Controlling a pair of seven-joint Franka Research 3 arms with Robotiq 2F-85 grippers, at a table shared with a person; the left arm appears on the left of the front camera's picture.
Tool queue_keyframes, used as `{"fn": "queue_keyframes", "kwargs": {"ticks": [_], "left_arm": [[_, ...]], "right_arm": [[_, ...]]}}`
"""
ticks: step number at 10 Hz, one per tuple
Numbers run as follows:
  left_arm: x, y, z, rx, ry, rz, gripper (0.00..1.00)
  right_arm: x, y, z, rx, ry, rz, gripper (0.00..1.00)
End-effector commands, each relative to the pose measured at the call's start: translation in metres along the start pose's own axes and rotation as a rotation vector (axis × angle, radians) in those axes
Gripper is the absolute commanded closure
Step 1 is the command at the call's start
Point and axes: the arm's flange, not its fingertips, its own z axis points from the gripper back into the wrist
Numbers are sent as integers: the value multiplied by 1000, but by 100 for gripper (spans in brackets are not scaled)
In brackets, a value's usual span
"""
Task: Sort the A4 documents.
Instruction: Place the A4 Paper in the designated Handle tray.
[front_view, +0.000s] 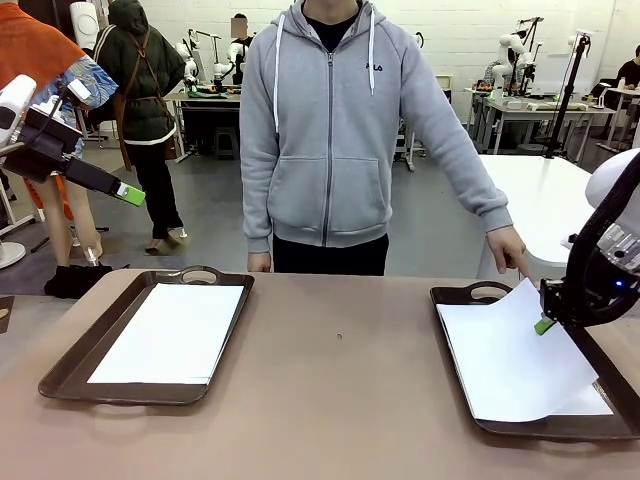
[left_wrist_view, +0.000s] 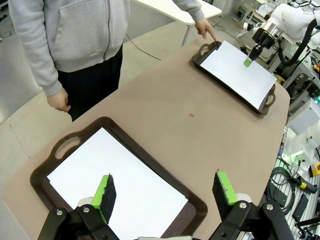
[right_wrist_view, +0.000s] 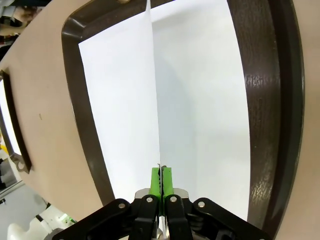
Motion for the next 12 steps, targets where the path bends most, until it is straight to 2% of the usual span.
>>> {"fn": "queue_keyframes", "kwargs": {"ticks": [1, 4, 12], "left_arm": [[-1, 0, 1, -2, -3, -10, 0], [-1, 0, 1, -2, -3, -10, 0], [-1, 0, 1, -2, -3, -10, 0]], "right_arm": [[5, 6, 2, -60, -19, -31, 94], [4, 7, 7, -135, -48, -26, 71], [3, 5, 13, -205, -56, -47, 11]]}}
